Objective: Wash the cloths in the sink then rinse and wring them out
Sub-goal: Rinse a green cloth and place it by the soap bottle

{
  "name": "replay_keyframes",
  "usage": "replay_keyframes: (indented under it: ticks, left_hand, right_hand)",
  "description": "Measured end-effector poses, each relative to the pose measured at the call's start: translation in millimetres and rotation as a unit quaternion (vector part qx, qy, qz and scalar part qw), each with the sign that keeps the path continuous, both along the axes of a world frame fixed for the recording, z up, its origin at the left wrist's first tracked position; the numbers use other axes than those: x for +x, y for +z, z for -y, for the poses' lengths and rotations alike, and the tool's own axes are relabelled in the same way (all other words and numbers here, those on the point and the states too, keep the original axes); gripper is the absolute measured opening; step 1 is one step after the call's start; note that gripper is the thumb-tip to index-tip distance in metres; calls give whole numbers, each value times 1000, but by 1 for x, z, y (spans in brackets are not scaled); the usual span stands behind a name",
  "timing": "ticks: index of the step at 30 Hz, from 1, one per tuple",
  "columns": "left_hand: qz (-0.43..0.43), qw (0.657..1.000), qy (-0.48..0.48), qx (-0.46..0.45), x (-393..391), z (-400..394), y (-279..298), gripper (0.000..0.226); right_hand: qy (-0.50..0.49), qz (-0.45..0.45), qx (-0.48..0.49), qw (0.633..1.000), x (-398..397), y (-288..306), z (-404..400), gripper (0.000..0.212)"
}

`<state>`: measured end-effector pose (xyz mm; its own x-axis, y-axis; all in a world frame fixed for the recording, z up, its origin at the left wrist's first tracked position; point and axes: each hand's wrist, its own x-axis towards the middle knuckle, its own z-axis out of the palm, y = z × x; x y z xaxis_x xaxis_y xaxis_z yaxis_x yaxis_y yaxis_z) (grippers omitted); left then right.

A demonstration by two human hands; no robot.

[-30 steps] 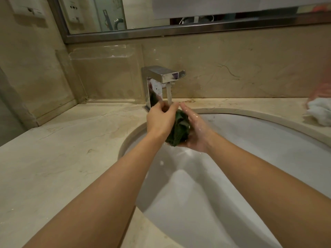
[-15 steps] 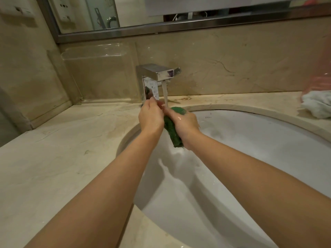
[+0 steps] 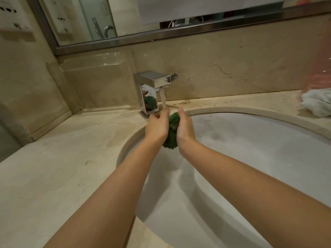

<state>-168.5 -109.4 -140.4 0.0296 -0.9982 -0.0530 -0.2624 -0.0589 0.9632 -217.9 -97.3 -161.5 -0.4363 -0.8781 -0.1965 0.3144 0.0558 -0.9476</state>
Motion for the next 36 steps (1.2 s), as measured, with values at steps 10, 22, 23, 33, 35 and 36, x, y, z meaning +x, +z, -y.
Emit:
replay_keyframes:
  ticks: [10, 22, 23, 33, 35, 36]
  left_hand:
    - [-115, 983, -43, 137, 6, -1, 2, 36]
    - [-186, 982, 10, 5, 7, 0, 6, 21]
    - [-196, 980, 18, -1, 7, -1, 8, 16]
    - [-120, 992, 29, -28, 5, -5, 13, 23]
    - [-101, 994, 17, -34, 5, -6, 13, 27]
    - [-86, 996, 8, -38, 4, -7, 13, 30]
  right_hand:
    - [-15, -71, -35, 997, -18, -2, -4, 26]
    - [33, 35, -38, 998, -14, 8, -3, 25]
    - [22, 64, -34, 997, -12, 10, -3, 27]
    - [17, -106, -47, 993, -9, 14, -5, 25]
    - [-16, -215, -57, 975, -13, 14, -4, 29]
    - [-28, -271, -65, 960, -15, 14, -4, 32]
